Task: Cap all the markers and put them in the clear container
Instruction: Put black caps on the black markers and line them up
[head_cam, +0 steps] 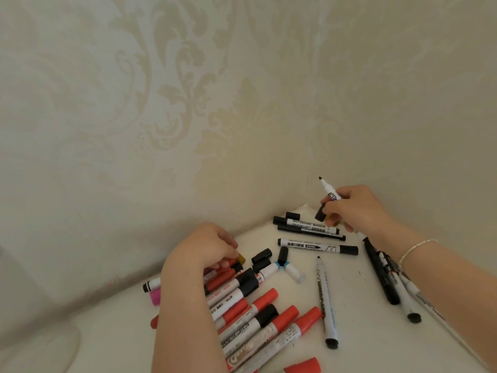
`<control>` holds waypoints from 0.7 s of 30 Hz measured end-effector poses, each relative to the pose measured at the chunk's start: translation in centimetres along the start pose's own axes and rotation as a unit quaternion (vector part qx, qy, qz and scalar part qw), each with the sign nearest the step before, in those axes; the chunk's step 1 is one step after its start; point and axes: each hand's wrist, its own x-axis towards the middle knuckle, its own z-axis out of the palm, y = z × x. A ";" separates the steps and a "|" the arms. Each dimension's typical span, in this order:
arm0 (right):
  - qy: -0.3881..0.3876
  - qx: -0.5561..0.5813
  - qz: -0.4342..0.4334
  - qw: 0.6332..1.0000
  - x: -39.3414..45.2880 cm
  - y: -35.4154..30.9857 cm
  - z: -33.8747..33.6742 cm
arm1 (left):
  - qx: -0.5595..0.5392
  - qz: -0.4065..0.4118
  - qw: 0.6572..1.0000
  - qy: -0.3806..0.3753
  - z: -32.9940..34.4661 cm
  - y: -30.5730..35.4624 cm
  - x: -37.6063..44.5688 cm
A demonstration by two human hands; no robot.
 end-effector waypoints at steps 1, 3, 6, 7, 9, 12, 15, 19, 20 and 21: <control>0.002 0.002 0.000 1.000 0.1 0.1 0.0 | 0.003 -0.002 1.000 0.000 0.2 0.1 0.1; 0.002 0.001 0.005 1.000 0.2 0.2 -0.1 | 0.013 -0.008 1.000 -0.004 0.7 0.5 0.4; -0.042 -0.027 0.025 0.998 0.4 0.4 0.1 | 0.060 -0.027 0.998 -0.012 1.5 1.2 0.8; -0.058 -0.037 0.031 0.997 0.4 0.6 0.3 | 0.084 -0.035 0.996 -0.012 1.7 1.4 0.9; -0.058 -0.042 0.032 0.997 0.6 0.8 0.5 | 0.121 -0.048 0.991 -0.007 2.2 1.7 1.2; -0.033 -0.035 0.028 0.998 1.2 1.2 0.5 | 0.144 -0.050 0.988 0.010 2.8 2.1 1.5; -0.073 -0.083 0.033 0.993 1.5 1.4 1.0 | 0.143 -0.023 0.989 0.029 3.3 2.7 1.7; -0.086 -0.156 0.012 0.984 2.9 1.2 2.4 | 0.091 0.030 0.994 0.047 3.8 3.6 1.8; -0.067 -0.146 0.002 0.987 3.6 1.1 2.8 | 0.085 0.041 0.994 0.057 3.8 3.8 1.8; -0.045 -0.131 -0.006 0.990 4.3 1.1 3.2 | 0.084 0.049 0.993 0.069 3.9 3.9 1.9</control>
